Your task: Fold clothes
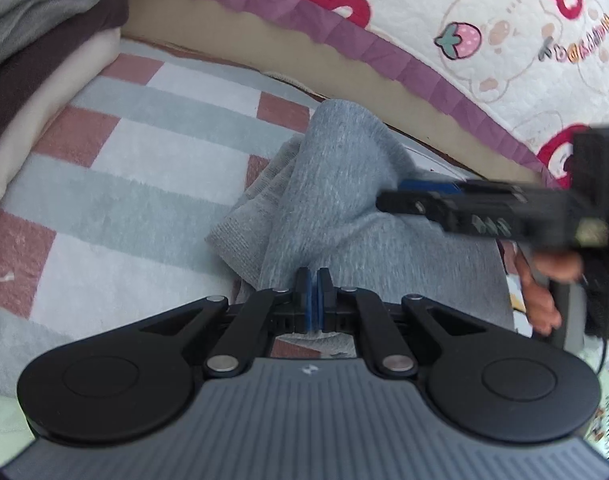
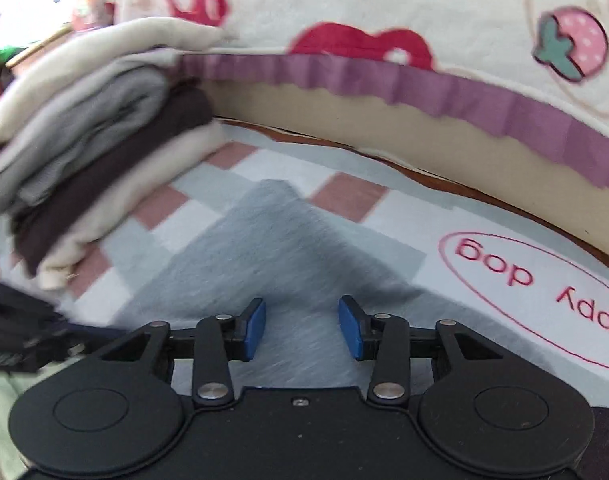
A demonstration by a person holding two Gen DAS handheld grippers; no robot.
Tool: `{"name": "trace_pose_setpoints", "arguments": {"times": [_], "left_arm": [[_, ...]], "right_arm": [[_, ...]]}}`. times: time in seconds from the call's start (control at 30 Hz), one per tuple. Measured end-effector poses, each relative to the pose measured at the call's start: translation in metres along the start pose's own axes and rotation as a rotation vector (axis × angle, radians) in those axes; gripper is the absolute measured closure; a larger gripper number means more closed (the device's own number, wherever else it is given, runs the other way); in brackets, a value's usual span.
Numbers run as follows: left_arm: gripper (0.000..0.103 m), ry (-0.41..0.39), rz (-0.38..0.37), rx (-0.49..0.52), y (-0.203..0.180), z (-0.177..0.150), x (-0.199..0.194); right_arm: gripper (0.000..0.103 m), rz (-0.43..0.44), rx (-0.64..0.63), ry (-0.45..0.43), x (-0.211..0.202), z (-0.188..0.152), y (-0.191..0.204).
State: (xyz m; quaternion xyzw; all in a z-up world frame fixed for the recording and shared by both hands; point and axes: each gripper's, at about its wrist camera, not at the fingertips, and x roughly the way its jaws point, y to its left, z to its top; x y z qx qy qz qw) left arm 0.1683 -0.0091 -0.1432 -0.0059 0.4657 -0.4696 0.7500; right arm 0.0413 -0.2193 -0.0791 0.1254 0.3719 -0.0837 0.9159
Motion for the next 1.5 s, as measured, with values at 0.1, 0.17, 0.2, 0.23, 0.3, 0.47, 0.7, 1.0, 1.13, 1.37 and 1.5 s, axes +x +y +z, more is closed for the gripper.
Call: {"name": "trace_pose_setpoints", "arguments": {"times": [0.1,0.17,0.2,0.23,0.3,0.47,0.7,1.0,1.13,1.37,1.5], "left_arm": [[0.098,0.003,0.001,-0.011,0.001,0.001,0.001],[0.098,0.004,0.004,-0.012,0.001,0.0,0.002],[0.098,0.007,0.007,-0.011,0.001,0.0,0.002],[0.098,0.009,0.009,-0.009,0.001,0.0,0.002],[0.098,0.019,0.02,0.004,0.0,0.001,0.002],[0.098,0.027,0.116,0.146,-0.019,0.0,0.001],[0.062,-0.028,0.343,0.197,-0.019,0.005,-0.015],[0.06,-0.034,-0.032,-0.37,0.052,0.004,-0.035],[0.059,-0.068,-0.115,-0.447,0.058,0.001,-0.039],[0.053,-0.142,-0.201,-0.391,0.04,0.007,-0.041],[0.052,-0.07,-0.097,-0.268,0.017,0.007,-0.019]], "right_arm": [[0.056,0.044,-0.101,0.001,-0.008,-0.012,0.024],[0.053,0.067,-0.16,-0.009,-0.016,-0.024,0.038],[0.051,0.065,-0.195,-0.009,-0.017,-0.029,0.045],[0.051,0.057,-0.235,-0.012,-0.019,-0.034,0.052],[0.051,0.043,-0.305,-0.017,-0.021,-0.042,0.064],[0.051,0.038,-0.369,-0.012,-0.029,-0.055,0.076],[0.05,0.078,-0.241,0.03,-0.075,-0.075,0.068],[0.039,0.101,0.652,-0.076,-0.138,-0.121,-0.057],[0.038,0.137,0.969,-0.183,-0.136,-0.157,-0.092],[0.038,0.22,1.017,-0.114,-0.109,-0.166,-0.077],[0.023,0.241,0.952,-0.159,-0.107,-0.15,-0.075]]}}
